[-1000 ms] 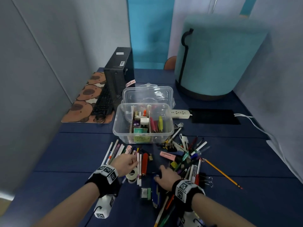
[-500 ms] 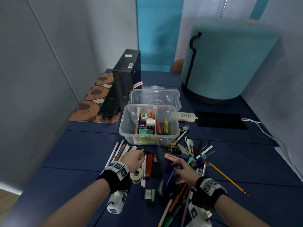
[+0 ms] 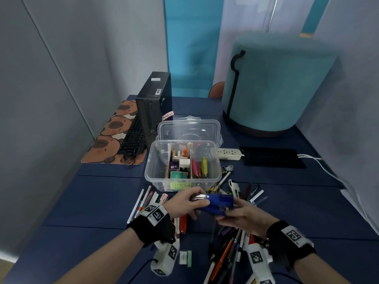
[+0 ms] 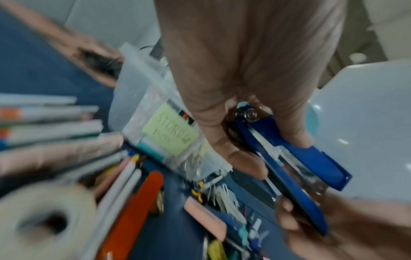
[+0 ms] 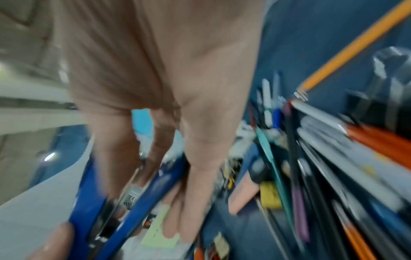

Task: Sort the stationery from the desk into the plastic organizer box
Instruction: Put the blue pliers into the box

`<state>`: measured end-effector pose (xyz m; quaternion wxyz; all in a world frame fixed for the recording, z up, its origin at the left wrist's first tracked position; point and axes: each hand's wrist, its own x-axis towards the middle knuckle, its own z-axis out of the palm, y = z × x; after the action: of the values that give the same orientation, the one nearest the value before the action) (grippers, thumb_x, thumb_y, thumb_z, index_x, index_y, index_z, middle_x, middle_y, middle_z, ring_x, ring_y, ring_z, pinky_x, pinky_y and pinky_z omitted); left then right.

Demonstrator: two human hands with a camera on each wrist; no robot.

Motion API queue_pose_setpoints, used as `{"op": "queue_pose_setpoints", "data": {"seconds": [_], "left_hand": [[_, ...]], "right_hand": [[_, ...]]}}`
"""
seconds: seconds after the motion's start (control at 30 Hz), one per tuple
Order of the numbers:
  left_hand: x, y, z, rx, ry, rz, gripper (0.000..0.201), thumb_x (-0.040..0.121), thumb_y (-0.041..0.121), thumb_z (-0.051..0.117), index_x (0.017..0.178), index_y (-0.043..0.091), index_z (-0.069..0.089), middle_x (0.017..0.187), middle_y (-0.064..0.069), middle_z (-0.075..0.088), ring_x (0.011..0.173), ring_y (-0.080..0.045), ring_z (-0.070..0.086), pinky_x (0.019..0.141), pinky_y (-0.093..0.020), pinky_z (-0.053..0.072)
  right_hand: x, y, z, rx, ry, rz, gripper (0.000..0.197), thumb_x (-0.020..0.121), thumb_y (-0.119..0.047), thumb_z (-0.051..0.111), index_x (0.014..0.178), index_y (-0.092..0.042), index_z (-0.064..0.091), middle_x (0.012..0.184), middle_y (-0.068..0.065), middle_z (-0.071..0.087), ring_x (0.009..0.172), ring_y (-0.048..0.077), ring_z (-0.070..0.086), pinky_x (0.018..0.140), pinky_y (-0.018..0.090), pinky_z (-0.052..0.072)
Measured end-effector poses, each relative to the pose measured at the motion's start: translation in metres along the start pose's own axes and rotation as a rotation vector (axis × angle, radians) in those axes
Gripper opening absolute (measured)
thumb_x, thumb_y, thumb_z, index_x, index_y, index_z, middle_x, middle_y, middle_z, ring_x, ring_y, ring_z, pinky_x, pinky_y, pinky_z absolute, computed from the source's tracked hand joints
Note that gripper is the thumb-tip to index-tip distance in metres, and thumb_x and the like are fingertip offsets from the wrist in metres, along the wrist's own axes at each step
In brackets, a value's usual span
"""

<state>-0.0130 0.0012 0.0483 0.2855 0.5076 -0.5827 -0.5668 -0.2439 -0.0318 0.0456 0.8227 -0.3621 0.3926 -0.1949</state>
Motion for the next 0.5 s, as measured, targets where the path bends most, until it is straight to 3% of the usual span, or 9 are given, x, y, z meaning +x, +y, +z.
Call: {"op": "queue_pose_setpoints", "data": {"seconds": [0.07,0.17,0.23,0.33,0.4,0.5], "left_hand": [[0.005,0.016,-0.015,0.083,-0.065,0.037,0.011,0.093,0.019,0.06,0.1,0.012,0.055,0.084,-0.006,0.059,0.057,-0.004,0.059,0.05,-0.018,0.051],[0.019,0.042,-0.032,0.209,-0.178,-0.013,0.011,0.094,0.021,0.059,0.1,0.013,0.057,0.072,0.007,0.06,0.051,-0.003,0.056,0.048,-0.016,0.048],[0.031,0.055,-0.038,0.307,-0.233,-0.029,0.016,0.093,0.023,0.06,0.102,0.009,0.059,0.075,0.005,0.06,0.058,-0.007,0.058,0.054,-0.019,0.052],[0.052,0.066,-0.04,0.407,-0.242,-0.037,0.028,0.093,0.025,0.06,0.107,0.001,0.058,0.081,-0.001,0.061,0.067,-0.017,0.062,0.065,-0.034,0.056],[0.066,0.066,-0.041,0.383,-0.132,-0.044,0.032,0.093,0.031,0.059,0.112,0.005,0.057,0.096,-0.005,0.063,0.085,-0.024,0.065,0.081,-0.039,0.055],[0.088,0.061,-0.04,-0.002,0.213,-0.175,0.039,0.1,0.029,0.042,0.128,0.001,0.047,0.123,-0.021,0.058,0.111,-0.036,0.059,0.097,-0.045,0.049]], "right_hand": [[-0.005,-0.018,-0.003,-0.215,-0.065,0.019,0.054,0.078,-0.015,0.073,0.128,-0.012,0.055,0.127,0.016,0.059,0.109,0.031,0.061,0.092,0.045,0.052],[-0.007,-0.04,0.001,-0.522,-0.063,-0.024,0.044,0.079,-0.039,0.074,0.112,-0.013,0.062,0.104,0.003,0.067,0.096,0.018,0.064,0.085,0.039,0.056],[-0.003,-0.052,0.006,-0.739,-0.017,-0.096,0.024,0.088,-0.032,0.067,0.105,-0.015,0.064,0.093,-0.005,0.065,0.085,0.011,0.064,0.077,0.033,0.057],[0.009,-0.063,0.005,-0.971,0.039,-0.155,0.021,0.095,-0.026,0.058,0.111,-0.012,0.06,0.096,0.002,0.065,0.076,0.019,0.068,0.074,0.032,0.058],[0.016,-0.07,-0.001,-1.06,0.099,-0.197,0.017,0.097,-0.025,0.054,0.108,-0.014,0.06,0.098,0.006,0.067,0.079,0.022,0.071,0.078,0.036,0.058],[0.019,-0.086,-0.019,-0.893,0.142,-0.232,0.014,0.098,-0.017,0.052,0.098,-0.007,0.063,0.089,0.007,0.069,0.078,0.024,0.071,0.076,0.035,0.059]]}}
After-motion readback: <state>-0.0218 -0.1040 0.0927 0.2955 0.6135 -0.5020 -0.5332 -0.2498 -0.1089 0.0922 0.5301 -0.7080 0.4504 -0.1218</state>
